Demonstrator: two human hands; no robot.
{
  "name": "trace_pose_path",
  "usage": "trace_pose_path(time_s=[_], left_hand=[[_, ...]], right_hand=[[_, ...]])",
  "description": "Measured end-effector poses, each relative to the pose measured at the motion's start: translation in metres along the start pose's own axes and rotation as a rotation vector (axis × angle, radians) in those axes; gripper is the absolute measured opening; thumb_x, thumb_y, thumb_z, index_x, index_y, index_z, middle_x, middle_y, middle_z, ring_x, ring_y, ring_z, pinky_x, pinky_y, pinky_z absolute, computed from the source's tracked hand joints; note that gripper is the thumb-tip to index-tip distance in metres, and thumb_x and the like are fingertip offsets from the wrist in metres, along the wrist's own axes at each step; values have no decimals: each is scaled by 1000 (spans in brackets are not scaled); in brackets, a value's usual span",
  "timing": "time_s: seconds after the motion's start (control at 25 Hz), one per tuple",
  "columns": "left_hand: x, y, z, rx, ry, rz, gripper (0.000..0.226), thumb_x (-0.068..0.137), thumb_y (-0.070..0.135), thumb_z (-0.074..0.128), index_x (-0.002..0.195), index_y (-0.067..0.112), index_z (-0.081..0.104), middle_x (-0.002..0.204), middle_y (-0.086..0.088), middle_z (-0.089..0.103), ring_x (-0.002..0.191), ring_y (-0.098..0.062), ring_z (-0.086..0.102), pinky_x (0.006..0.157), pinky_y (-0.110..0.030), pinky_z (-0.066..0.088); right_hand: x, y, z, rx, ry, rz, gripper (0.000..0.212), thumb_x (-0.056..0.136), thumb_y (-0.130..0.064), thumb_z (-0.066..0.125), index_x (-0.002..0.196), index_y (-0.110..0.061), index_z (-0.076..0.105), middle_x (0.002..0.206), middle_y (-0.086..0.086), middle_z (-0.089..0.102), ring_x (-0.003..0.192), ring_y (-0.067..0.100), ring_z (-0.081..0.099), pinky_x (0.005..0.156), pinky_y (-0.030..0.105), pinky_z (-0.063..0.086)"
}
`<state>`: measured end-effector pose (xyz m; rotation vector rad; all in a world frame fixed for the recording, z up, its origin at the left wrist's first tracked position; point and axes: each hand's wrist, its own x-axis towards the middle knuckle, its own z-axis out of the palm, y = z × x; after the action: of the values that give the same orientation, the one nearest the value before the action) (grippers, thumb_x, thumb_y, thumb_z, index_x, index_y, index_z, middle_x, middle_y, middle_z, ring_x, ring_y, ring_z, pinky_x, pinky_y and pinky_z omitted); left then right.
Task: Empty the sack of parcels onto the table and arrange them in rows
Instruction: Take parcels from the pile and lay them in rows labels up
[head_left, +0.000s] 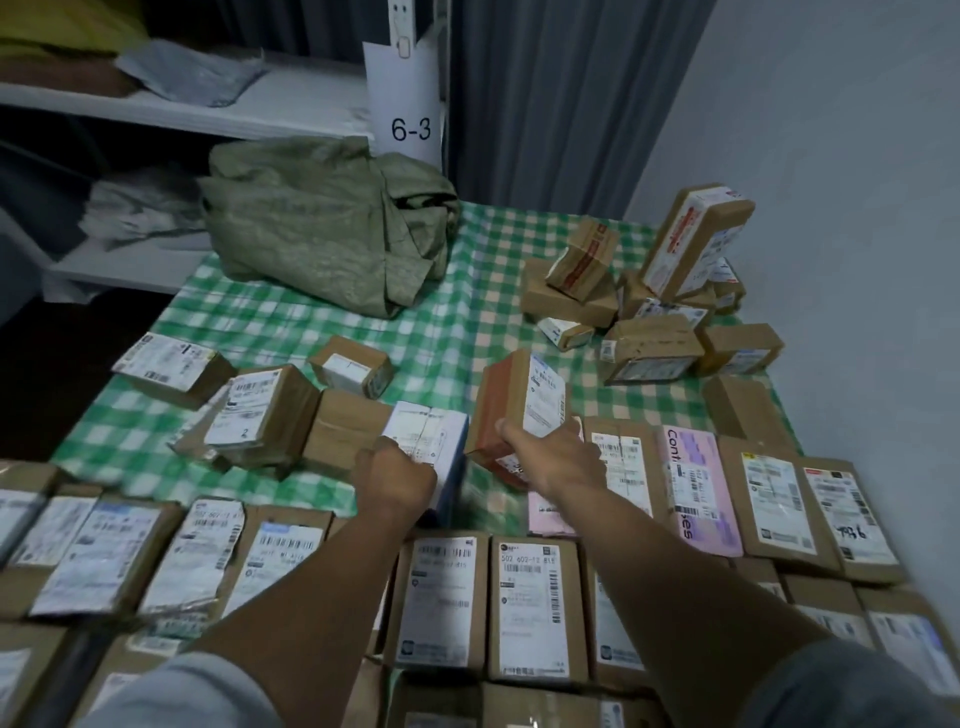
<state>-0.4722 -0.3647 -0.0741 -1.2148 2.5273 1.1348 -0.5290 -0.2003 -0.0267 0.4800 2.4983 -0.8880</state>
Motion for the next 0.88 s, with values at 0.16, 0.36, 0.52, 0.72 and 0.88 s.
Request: trace_pose_path(time_s=[0.16, 0.36, 0.52, 0.72, 0.88], left_hand=[[2, -6, 5, 87, -50, -34, 84, 75, 26, 79, 143, 5, 35, 143, -19, 36, 136, -38, 32, 109, -44, 38], [9, -13, 25, 251, -101, -90, 124, 62, 53, 87, 153, 11, 13, 156, -17, 20, 148, -35, 16, 118, -51, 24], [17, -20, 35, 290, -115, -108, 142, 56, 61, 88, 155, 7, 2, 158, -23, 12, 149, -38, 9, 120, -50, 22], [17, -19, 21, 231, -85, -78, 122, 65, 54, 83, 152, 8, 12, 149, -23, 26, 138, -39, 23, 110, -44, 31], [21, -10, -1, 55, -39, -100, 109, 71, 61, 74, 152, 12, 21, 148, -25, 29, 138, -41, 23, 109, -46, 31]], right_hand=[[-8, 1, 21, -69, 17, -57, 110, 71, -86, 55, 152, -18, 28, 143, 18, 48, 131, 39, 45, 105, 46, 43], [-11, 7, 40, -164, 52, -30, 117, 69, -87, 55, 155, -14, 23, 142, 19, 44, 132, 37, 39, 102, 46, 40], [-14, 12, 50, -228, 88, -54, 116, 71, -84, 56, 155, -13, 19, 142, 18, 40, 130, 35, 38, 102, 45, 40], [-16, 14, 54, -294, 90, -73, 118, 72, -84, 54, 155, -10, 14, 143, 20, 36, 131, 36, 36, 104, 46, 39], [-15, 14, 54, -330, 81, -74, 120, 73, -87, 53, 157, -11, 11, 144, 20, 35, 132, 36, 35, 103, 46, 39]])
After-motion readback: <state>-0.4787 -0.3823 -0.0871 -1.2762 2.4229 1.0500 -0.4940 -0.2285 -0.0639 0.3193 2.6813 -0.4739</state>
